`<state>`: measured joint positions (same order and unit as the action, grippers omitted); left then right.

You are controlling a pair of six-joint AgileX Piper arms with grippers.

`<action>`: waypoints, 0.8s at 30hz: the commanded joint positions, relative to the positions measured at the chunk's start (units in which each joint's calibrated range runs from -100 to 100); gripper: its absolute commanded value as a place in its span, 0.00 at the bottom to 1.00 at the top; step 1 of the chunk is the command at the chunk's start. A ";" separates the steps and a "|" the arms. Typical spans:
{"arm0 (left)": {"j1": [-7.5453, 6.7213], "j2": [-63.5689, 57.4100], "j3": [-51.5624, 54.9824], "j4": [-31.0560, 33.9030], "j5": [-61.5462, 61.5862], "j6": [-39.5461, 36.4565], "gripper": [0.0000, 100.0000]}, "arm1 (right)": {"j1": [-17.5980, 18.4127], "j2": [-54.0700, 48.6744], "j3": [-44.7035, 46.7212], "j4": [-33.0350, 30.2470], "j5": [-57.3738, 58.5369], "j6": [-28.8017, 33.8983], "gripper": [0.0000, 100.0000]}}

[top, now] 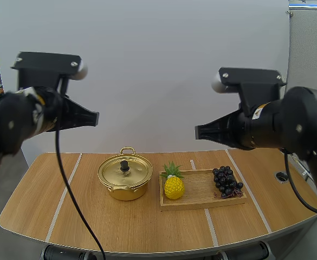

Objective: Open the pot, put the grape inside, and close it

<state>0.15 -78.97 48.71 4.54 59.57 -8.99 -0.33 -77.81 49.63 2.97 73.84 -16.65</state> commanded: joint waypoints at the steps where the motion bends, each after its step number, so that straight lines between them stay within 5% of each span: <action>1: -0.12 22.18 -6.08 -1.24 -0.50 5.84 0.00 | -0.18 11.31 -0.57 0.19 5.40 -0.19 0.00; 8: -0.12 31.89 -13.26 -1.83 9.17 8.52 0.00 | -0.18 16.93 -0.56 -0.22 12.56 -0.19 0.00; 15: -0.12 37.14 -13.72 -10.42 13.10 19.72 0.00 | -0.18 16.94 -0.56 -0.22 13.30 -0.19 0.00; 24: -0.12 41.65 -13.72 -11.13 14.78 31.35 0.00 | -0.18 16.94 -0.56 -2.53 13.31 -0.19 0.00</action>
<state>0.15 -40.59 35.47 -4.94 72.75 11.74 -0.33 -60.63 49.63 2.97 86.72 -16.65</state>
